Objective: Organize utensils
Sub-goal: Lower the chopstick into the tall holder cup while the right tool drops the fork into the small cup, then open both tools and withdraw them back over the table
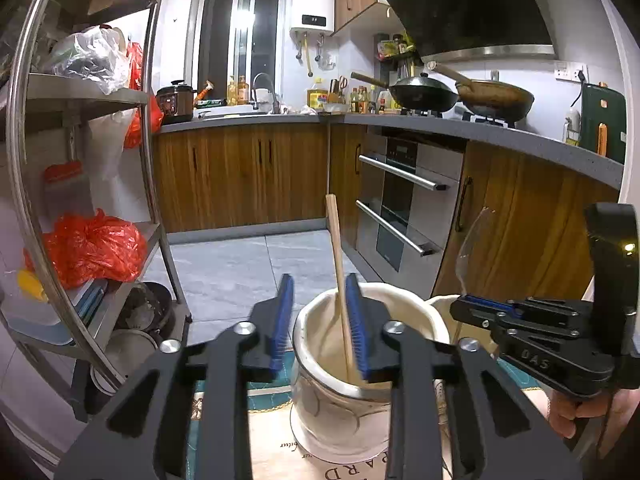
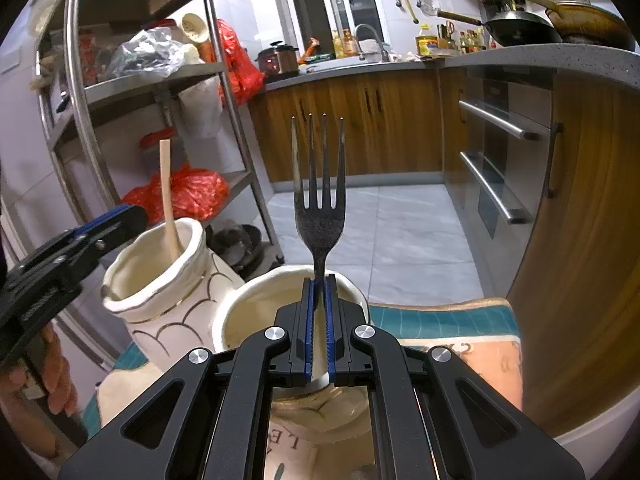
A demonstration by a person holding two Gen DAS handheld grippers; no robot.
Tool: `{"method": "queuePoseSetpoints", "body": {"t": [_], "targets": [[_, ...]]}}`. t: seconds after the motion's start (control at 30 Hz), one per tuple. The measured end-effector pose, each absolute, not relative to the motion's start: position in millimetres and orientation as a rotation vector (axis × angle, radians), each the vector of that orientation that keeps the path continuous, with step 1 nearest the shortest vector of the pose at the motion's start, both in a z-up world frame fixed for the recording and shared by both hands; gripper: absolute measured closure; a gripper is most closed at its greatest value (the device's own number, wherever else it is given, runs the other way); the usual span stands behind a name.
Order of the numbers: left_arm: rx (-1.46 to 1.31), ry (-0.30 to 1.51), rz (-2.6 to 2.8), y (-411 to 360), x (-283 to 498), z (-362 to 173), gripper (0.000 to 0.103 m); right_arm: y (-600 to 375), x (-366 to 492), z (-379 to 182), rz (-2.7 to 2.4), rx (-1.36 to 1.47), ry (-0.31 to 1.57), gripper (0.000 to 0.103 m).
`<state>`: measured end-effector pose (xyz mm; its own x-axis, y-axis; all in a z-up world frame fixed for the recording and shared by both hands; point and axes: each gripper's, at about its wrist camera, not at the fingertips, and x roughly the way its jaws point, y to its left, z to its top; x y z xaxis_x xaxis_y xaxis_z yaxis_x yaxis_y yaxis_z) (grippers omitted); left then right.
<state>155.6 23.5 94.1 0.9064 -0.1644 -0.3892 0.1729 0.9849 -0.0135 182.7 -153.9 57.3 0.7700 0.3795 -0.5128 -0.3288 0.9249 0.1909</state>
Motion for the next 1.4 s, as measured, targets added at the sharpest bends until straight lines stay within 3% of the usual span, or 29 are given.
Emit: {"method": "queuePoseSetpoints", "body": {"t": [0.3,0.5,0.7,0.77,0.87,0.97,1.4], "targets": [[0.031,0.387,-0.18,23.2,148.0,101.7,0.071,-148.0,186.6,57.4,0.365,0.087,0.588,0.096],[0.022,0.399,-0.174,26.2,144.3,100.7,0.071,-151.9,183.6,60.2,0.371,0.099,0.591,0.089],[0.014,0.381,-0.176,33.1,126.9,105.9,0.041,-171.8,157.2,75.0,0.387,0.137,0.548,0.057],[0.022,0.368,-0.179,33.2,116.9,108.2,0.026,-179.5,145.9,79.9,0.393,0.146,0.524,0.037],[0.038,0.345,-0.175,30.9,103.6,110.3,0.005,-191.9,124.5,87.6,0.395,0.139,0.483,0.018],[0.066,0.309,-0.172,27.1,83.3,110.2,0.006,-202.0,106.2,91.8,0.382,0.13,0.44,0.007],[0.093,0.423,-0.245,10.1,49.7,81.4,0.006,-224.3,51.4,72.9,0.242,-0.059,0.418,0.005]]}}
